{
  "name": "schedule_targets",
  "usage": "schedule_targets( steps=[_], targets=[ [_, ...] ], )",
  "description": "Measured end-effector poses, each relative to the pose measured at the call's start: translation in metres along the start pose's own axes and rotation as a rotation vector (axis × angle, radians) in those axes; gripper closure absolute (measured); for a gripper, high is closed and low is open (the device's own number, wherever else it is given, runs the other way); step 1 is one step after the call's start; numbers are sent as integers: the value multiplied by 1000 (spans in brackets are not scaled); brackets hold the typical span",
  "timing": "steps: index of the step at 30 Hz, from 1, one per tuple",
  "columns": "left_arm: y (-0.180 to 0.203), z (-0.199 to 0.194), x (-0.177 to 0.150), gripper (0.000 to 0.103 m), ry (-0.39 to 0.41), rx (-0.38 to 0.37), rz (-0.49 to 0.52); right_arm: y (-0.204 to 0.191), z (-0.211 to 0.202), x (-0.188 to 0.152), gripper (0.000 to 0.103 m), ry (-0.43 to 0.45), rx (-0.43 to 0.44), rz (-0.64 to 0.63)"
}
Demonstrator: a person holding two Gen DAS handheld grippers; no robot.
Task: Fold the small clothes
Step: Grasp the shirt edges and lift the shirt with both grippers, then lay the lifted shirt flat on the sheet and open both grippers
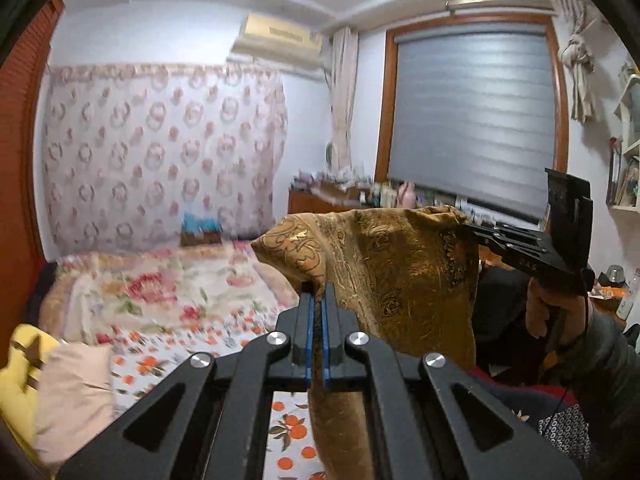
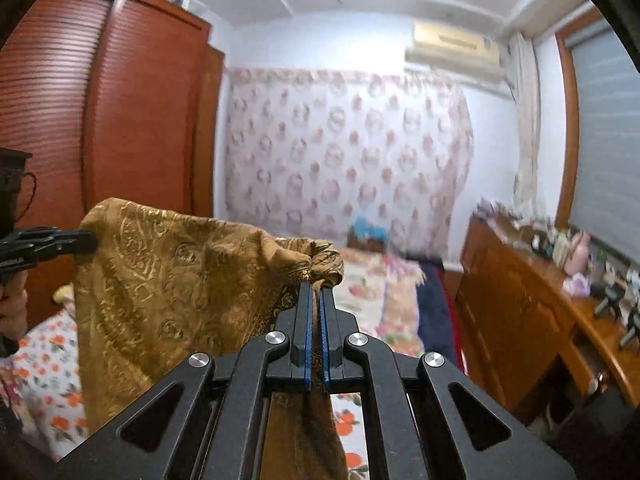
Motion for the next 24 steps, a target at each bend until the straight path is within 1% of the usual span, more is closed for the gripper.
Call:
schedule_targets(
  steps=[3, 6, 9, 12, 14, 15, 16, 17, 19, 20, 21, 22, 23, 24],
  targets=[
    [-1, -45, 20, 103, 69, 20, 35, -20, -29, 31, 103, 71, 18, -28],
    [-7, -79, 39, 103, 121, 38, 43, -40, -53, 60, 103, 139, 42, -43],
    [-20, -99, 51, 103, 149, 75, 44, -54, -67, 82, 103, 189, 77, -45],
    [-46, -97, 57, 103, 152, 130, 34, -68, -63, 94, 103, 185, 91, -71],
    [-70, -79, 52, 102, 119, 171, 28, -72, -41, 93, 103, 148, 114, -65],
    [-84, -65, 48, 102, 98, 204, 25, -74, -25, 88, 103, 119, 122, -62],
    [-96, -52, 42, 101, 82, 235, 21, -76, -8, 84, 103, 92, 128, -59],
    [-114, -33, 31, 97, 55, 278, 23, -78, 5, 79, 103, 71, 129, -57],
    [-149, 6, 7, 91, -33, 350, 28, -80, 49, 59, 102, -5, 111, -45],
    [-171, 25, -10, 91, -89, 390, 11, -80, 81, 41, 101, -74, 98, -29],
    [-187, 36, -23, 91, -127, 410, -12, -80, 103, 27, 97, -125, 92, -20],
    [-201, 46, -38, 91, -167, 420, -34, -79, 123, 14, 96, -178, 76, -19],
    [-212, 52, -53, 87, -200, 415, -48, -77, 142, -1, 96, -229, 47, -25],
    [-219, 56, -65, 81, -225, 420, -53, -72, 156, -16, 92, -264, 35, -16]
  ],
)
Point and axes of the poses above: each gripper's, at about its wrist camera, not at the fingertips, and z roughly the way its jaws point, y to its right, x to its top, the point moved 8 cm from there along z, roughly the way its jaws point, and after that the axes turned 11 degrees about -z, right-handed, at the moved point
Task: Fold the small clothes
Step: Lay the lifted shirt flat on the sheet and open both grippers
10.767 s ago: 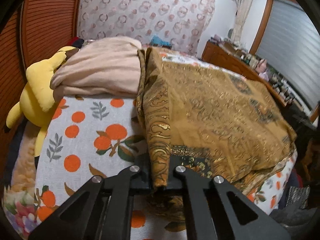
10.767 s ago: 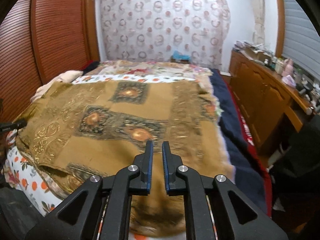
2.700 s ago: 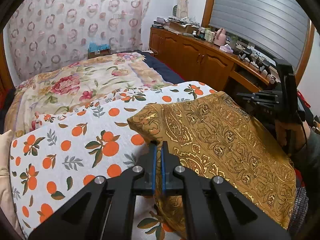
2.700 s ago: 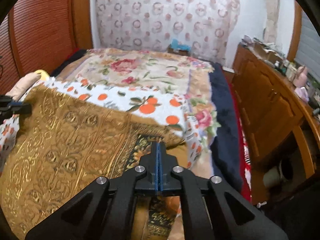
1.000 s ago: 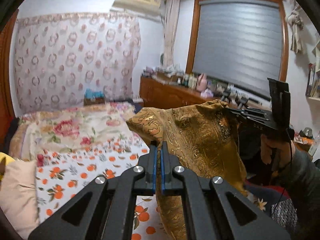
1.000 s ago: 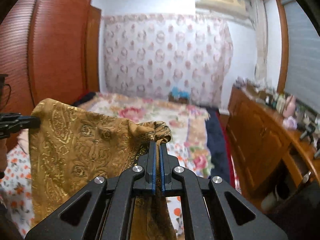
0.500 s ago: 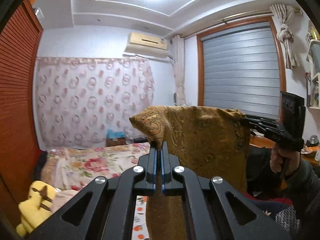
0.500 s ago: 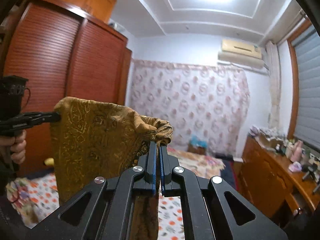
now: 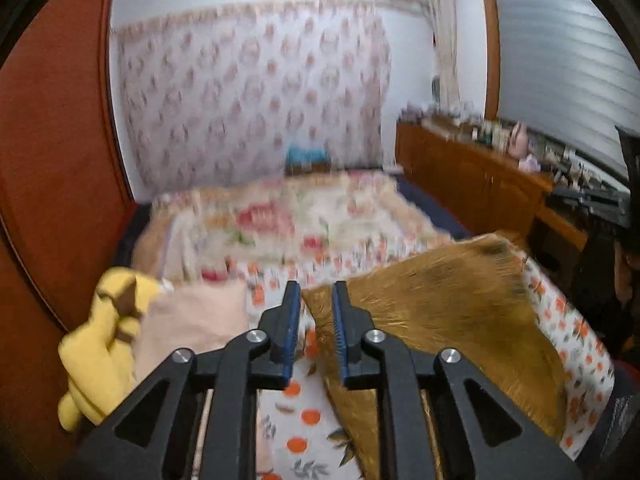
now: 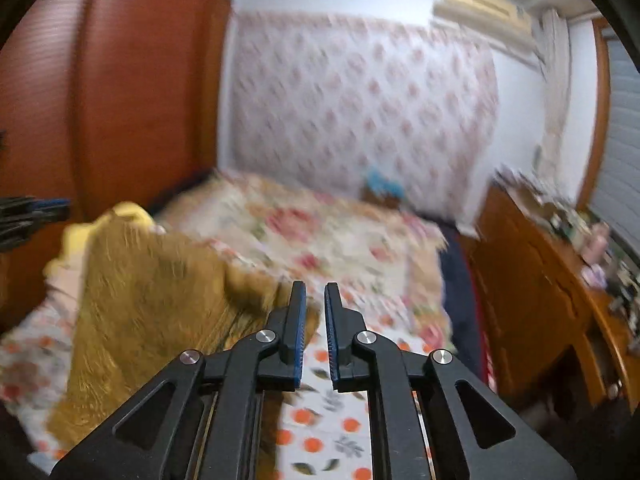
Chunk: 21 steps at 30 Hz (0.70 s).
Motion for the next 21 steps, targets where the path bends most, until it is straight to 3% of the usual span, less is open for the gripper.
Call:
schedule_targets(
  steps=[1, 5, 9, 21],
  targets=[
    [-5, 6, -12, 68, -23, 4, 1, 4, 10, -8, 85, -20, 8, 17],
    [-7, 15, -53, 56, -114, -19, -14, 4, 14, -42, 66, -58, 52, 45],
    [0, 4, -82, 55, -141, -31, -29, -12, 4, -75, 55, -94, 99, 51],
    [28, -29, -174, 55, -243, -105, -19, -94, -8, -182, 47, -232, 234, 77]
  ],
)
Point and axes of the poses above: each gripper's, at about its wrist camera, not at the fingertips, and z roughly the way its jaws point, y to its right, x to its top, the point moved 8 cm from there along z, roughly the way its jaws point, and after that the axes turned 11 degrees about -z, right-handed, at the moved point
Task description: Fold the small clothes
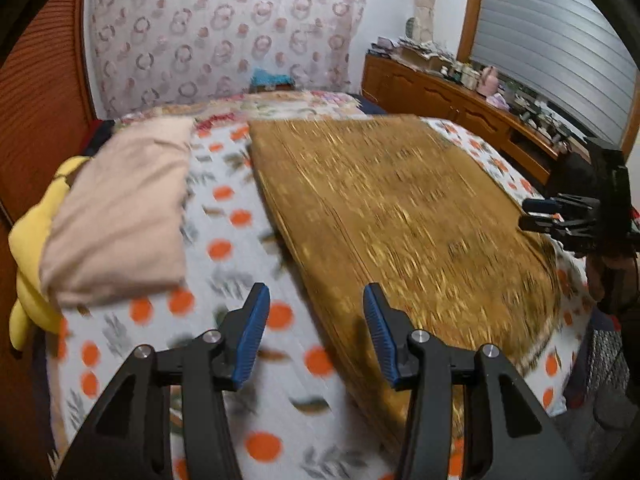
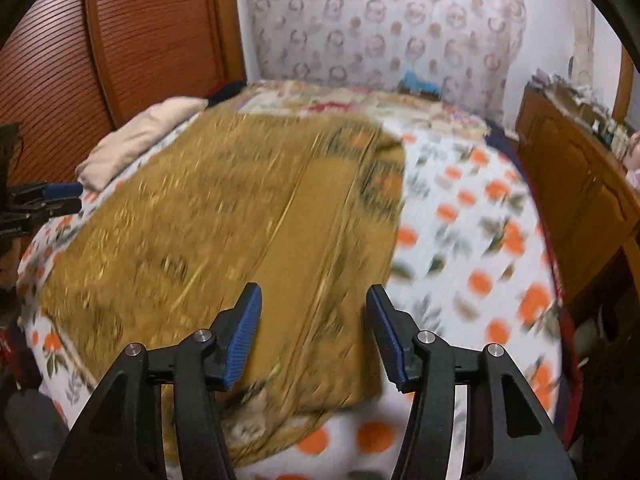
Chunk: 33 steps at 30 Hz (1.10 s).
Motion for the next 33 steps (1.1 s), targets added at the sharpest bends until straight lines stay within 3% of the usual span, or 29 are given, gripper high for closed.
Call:
schedule_targets(
  steps=[7, 20, 21, 23, 26, 28, 30, 33],
  targets=[
    [2, -2, -33, 55, -43, -15, -33, 2, -5, -27, 40, -30, -69, 29],
    [16, -21, -65, 56, -51, -71, -44, -18, -22, -52, 41, -50, -9, 59],
    [18, -21, -66, 56, -49, -70, -33, -20, -23, -53, 44, -48, -8, 57],
    [23, -22, -69, 78, -51, -79, -23, -23, -24, -54, 49, -45, -10, 55],
    [26, -21, -67, 92, -56, -104, -12, -29, -25, -53, 66, -29, 11, 56],
    [25, -20, -65, 97, -64, -119, -14, -35, -24, -51, 90, -16, 37, 47],
    [26, -21, -60, 101, -65, -149, -20, -40, -24, -49, 98, -1, 69, 48],
    [31, -32, -44, 101, -19, -166, -19, -40, -30, -41, 100, 48, 94, 60]
  ],
)
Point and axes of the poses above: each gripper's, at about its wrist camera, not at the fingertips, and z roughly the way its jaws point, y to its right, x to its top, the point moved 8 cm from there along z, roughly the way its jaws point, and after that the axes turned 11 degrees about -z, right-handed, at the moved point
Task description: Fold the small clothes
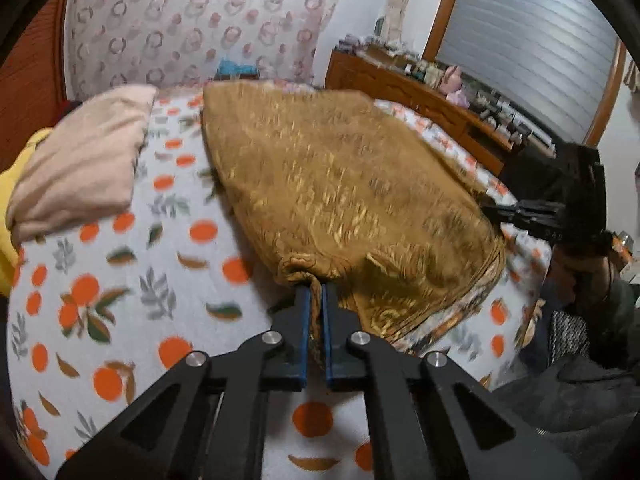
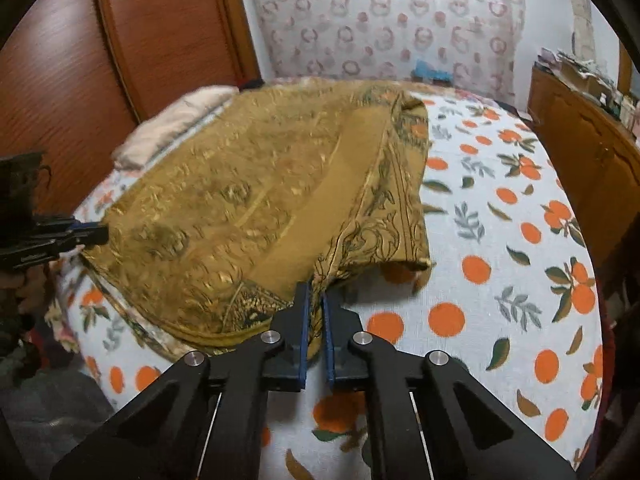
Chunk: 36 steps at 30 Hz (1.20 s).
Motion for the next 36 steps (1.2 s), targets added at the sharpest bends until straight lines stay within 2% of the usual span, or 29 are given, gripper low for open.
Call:
schedule_targets(
  steps=[3, 7, 12, 18, 24, 27, 30, 31, 32, 33, 34, 36],
  targets=[
    [5, -13, 31, 102, 77, -13, -15, 2, -15, 21, 101, 78, 20, 4],
    [5, -21, 90, 102, 179, -17, -38, 12, -30, 65, 101, 166, 14, -12],
    [-2, -3, 149, 101, 210, -16, -46, 43, -23, 125, 101, 232, -34, -8],
    [-26, 42, 197, 101, 191, 20, -62, 84, 19, 167, 101, 196, -63, -12],
    [-52, 84, 226, 101, 167, 58, -106, 116, 65, 191, 101, 140, -80, -4],
    [-53, 96, 232, 98, 154, 65, -92, 130, 83, 197, 101, 113, -93, 1],
    [-51, 96, 234, 84, 164, 61, -67, 139, 97, 200, 99, 84, -110, 1],
    [-51, 93, 235, 70, 176, 72, -59, 141, 100, 200, 97, 79, -112, 0],
    [-51, 88, 239, 60, 203, 86, -49, 145, 102, 201, 92, 74, -124, 0],
    [-51, 83, 242, 60, 223, 84, -46, 149, 101, 203, 78, 77, -160, -1],
    [-52, 79, 244, 57, 234, 79, -51, 153, 100, 205, 72, 83, -186, -2],
    [-53, 74, 248, 52, 240, 72, -52, 161, 96, 210, 67, 95, -190, 16]
  ],
)
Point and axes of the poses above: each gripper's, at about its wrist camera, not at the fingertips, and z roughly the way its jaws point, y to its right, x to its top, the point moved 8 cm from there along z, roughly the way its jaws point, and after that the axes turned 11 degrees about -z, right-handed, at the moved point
